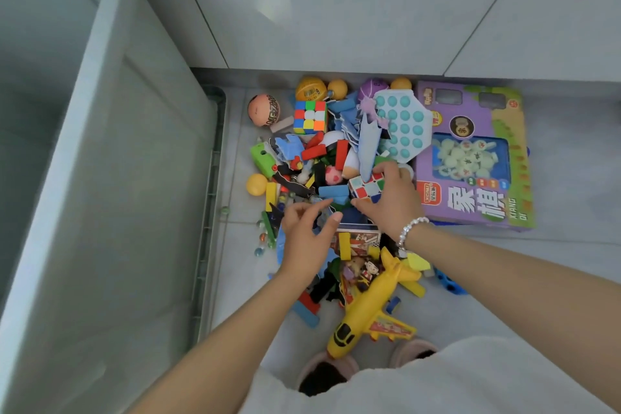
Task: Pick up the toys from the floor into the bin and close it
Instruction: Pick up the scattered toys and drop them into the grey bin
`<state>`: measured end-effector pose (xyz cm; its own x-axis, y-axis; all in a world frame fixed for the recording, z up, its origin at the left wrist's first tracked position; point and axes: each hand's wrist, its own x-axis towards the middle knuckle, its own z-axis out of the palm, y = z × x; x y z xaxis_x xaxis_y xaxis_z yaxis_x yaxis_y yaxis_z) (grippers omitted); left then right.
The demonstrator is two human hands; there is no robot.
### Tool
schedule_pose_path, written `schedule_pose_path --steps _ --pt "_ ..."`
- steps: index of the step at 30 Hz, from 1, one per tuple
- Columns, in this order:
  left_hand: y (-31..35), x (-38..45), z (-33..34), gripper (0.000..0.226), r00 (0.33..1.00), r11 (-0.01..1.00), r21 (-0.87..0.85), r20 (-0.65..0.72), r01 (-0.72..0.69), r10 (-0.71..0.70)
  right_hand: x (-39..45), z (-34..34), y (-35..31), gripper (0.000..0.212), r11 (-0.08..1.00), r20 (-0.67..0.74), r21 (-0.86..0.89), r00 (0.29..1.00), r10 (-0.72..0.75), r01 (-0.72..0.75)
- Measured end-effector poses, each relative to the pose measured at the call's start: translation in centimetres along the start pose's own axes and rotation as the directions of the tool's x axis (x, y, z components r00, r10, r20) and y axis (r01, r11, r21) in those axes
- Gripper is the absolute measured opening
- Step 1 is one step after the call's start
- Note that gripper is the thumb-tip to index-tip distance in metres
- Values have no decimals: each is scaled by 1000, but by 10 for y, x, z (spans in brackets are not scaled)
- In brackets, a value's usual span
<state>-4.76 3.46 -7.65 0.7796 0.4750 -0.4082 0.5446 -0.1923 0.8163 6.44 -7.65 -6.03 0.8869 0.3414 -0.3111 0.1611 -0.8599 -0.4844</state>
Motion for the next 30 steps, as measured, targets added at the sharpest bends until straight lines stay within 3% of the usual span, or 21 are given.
schedule_pose_path --steps 3,7,13,19,23,27,30 --pt "-7 -2 -4 28 996 1000 4 91 -15 15 -5 -2 7 53 994 -55 101 998 -39 44" --pt "-12 1 -8 41 978 995 78 203 -69 52 -10 -13 9 50 976 -80 191 992 -95 108" --pt "0 7 -5 40 980 989 129 194 -70 44 -33 -20 16 51 955 -61 289 996 -57 73" --pt "9 9 -12 25 978 998 53 207 23 -34 -47 -32 14 47 928 -87 369 996 -14 46" --pt "34 5 -34 20 998 995 -78 25 59 -58 -47 -42 0 42 890 -96 447 994 -47 85" --pt "74 -9 -75 27 965 948 -296 -192 118 -180 -48 -62 -36 43 844 -127 524 990 -54 113" --pt "107 -34 -114 27 924 914 -404 -341 22 -173 -53 -84 -81 43 795 -182 570 975 -125 208"
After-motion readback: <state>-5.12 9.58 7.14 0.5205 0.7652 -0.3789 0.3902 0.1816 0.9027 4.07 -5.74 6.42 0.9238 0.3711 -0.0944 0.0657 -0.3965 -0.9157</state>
